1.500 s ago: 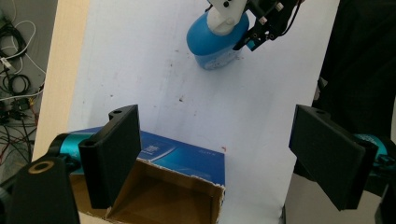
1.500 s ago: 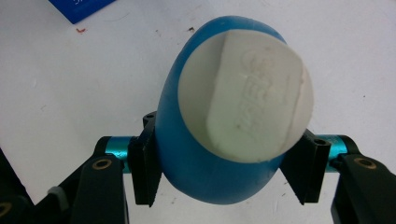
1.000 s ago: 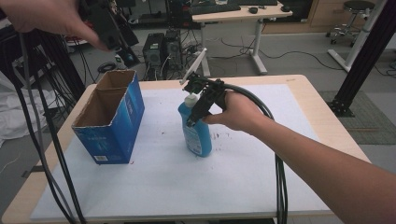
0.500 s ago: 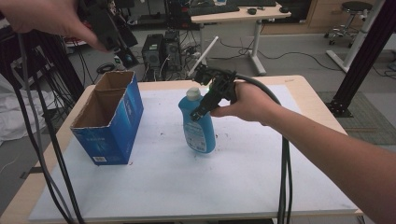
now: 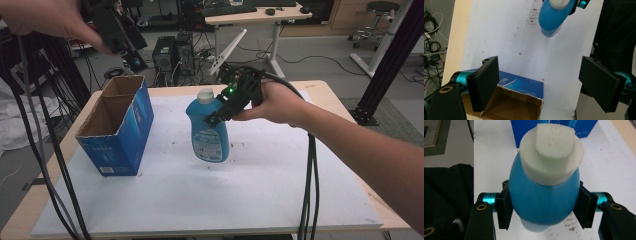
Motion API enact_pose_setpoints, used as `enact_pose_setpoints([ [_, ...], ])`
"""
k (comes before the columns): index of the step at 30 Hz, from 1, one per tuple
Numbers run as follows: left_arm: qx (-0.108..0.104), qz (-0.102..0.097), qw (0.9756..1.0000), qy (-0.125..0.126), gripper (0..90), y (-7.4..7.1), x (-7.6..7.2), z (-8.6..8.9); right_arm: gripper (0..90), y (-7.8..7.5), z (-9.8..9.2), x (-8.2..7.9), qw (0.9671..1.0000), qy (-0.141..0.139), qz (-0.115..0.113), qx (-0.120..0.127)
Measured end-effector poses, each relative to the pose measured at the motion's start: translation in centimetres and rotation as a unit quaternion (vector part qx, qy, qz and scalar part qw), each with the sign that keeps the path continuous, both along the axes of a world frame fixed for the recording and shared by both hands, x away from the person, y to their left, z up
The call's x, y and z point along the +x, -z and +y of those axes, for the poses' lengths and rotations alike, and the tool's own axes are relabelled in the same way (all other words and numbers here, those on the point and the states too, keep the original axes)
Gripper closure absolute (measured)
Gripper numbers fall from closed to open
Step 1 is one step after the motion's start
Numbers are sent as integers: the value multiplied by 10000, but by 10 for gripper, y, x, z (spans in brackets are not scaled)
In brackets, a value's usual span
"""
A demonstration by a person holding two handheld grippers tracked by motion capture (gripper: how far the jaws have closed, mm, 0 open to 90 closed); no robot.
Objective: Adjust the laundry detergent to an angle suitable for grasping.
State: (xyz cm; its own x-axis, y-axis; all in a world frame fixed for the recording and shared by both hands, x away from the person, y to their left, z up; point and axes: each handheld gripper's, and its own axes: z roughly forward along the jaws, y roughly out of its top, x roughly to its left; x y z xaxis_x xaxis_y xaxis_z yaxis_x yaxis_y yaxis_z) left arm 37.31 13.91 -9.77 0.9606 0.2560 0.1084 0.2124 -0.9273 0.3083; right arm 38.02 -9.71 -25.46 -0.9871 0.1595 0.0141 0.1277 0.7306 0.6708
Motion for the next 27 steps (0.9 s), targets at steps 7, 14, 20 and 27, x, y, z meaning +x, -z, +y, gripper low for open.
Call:
enact_pose_setpoints([
  [7, -9, -6, 10000, 5, 170, 1, -1, 1, 408, 9, -3, -4, 9990, -385, 81, 233],
  [14, 15, 1, 10000, 43, 170, 1, -2, -1, 410, 20, -7, -6, 9982, -580, 17, 173],
  [20, 8, 4, 10000, 57, 170, 2, -2, -4, 412, 29, -9, -6, 9979, -628, 22, 161],
  [27, 36, 26, 10000, 70, 170, 3, -1, -6, 414, 42, -10, -7, 9975, -695, 33, 153],
])
